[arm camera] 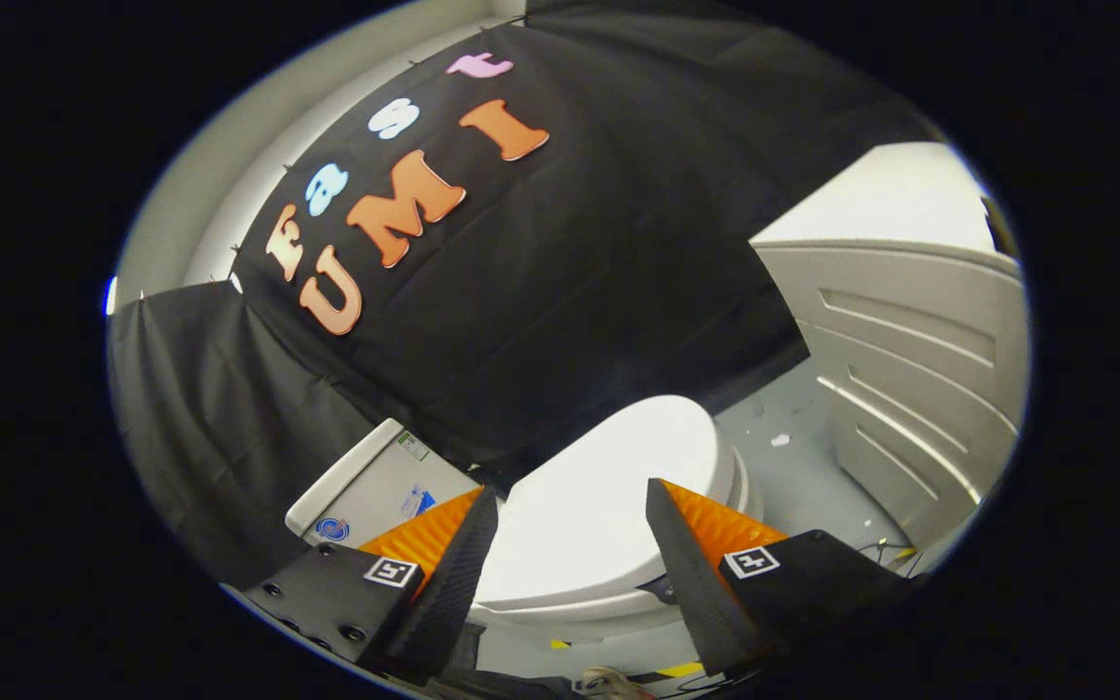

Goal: Open the toilet lid.

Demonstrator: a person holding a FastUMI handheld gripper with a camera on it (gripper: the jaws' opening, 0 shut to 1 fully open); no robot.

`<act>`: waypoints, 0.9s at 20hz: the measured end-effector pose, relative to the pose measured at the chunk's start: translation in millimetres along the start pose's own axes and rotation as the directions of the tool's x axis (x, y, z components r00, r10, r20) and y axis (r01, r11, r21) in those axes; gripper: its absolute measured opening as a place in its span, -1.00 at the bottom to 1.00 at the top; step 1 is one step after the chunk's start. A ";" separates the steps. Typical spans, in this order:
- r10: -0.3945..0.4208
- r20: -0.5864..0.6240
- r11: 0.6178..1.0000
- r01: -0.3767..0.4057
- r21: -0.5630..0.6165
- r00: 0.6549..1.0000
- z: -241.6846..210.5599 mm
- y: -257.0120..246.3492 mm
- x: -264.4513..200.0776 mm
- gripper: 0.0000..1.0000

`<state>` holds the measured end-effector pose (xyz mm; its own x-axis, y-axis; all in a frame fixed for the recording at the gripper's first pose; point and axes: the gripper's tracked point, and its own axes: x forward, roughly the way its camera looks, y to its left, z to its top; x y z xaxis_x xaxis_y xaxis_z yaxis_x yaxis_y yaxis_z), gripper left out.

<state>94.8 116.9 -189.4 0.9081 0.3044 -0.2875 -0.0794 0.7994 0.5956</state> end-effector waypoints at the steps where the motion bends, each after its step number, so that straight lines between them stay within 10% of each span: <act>1: -0.002 0.003 0.999 0.002 0.048 1.000 -6.2 -7.7 3.9 0.97; 13: -0.106 -0.132 0.896 0.152 0.417 0.986 -99.7 -76.9 32.4 0.98; 18: -0.128 -0.226 0.904 0.207 0.374 0.966 -126.7 -80.3 37.0 0.97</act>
<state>82.7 129.6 -342.8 0.7944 0.3087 -0.5231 0.2702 0.5917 0.7596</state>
